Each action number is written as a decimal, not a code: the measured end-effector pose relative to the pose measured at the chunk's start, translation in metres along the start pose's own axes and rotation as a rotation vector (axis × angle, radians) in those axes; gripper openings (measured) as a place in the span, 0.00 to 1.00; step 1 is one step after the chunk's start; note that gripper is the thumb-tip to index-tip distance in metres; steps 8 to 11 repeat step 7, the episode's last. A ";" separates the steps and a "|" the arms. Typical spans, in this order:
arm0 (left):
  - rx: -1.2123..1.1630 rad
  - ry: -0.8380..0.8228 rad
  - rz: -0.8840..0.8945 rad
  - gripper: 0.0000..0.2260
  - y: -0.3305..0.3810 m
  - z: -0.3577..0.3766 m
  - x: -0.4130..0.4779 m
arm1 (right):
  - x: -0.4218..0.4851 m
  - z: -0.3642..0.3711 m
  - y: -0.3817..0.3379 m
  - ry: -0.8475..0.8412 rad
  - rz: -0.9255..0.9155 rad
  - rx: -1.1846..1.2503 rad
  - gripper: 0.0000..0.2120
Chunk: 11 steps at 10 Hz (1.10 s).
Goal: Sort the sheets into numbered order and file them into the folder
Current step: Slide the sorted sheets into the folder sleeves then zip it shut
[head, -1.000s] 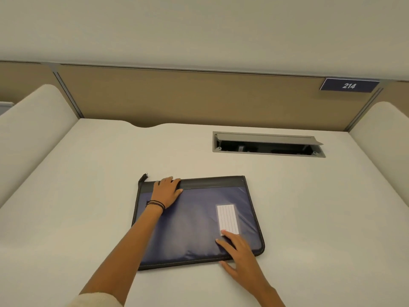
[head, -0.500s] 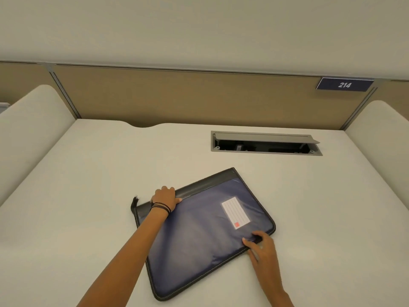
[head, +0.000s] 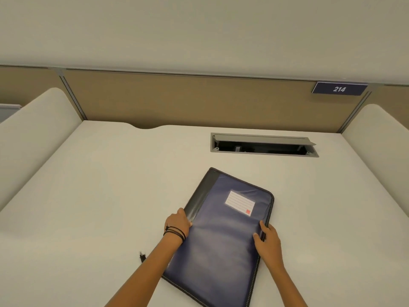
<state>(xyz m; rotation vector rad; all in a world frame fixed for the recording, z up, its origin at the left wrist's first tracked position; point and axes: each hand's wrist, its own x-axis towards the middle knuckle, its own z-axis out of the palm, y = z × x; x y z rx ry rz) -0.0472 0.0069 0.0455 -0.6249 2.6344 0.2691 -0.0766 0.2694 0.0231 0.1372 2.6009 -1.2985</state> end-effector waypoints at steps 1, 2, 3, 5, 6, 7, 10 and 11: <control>-0.027 -0.027 -0.023 0.19 0.001 0.002 -0.008 | 0.014 -0.016 -0.015 -0.123 -0.024 -0.042 0.27; -0.066 -0.025 -0.037 0.19 0.003 0.003 -0.013 | 0.024 -0.026 -0.028 -0.198 -0.049 -0.093 0.28; -0.149 -0.040 -0.072 0.21 0.009 0.001 -0.018 | 0.042 -0.034 -0.036 -0.272 -0.049 -0.156 0.30; -0.220 -0.065 -0.102 0.23 0.019 -0.003 -0.026 | 0.070 -0.040 -0.039 -0.361 -0.088 -0.226 0.32; -0.183 -0.084 -0.088 0.25 0.020 -0.005 -0.026 | 0.083 -0.047 -0.040 -0.412 -0.123 -0.337 0.30; -0.083 0.034 -0.054 0.23 0.027 -0.022 -0.028 | 0.095 -0.051 -0.057 -0.323 -0.217 -0.339 0.28; -0.083 0.034 -0.054 0.23 0.027 -0.022 -0.028 | 0.095 -0.051 -0.057 -0.323 -0.217 -0.339 0.28; -0.083 0.034 -0.054 0.23 0.027 -0.022 -0.028 | 0.095 -0.051 -0.057 -0.323 -0.217 -0.339 0.28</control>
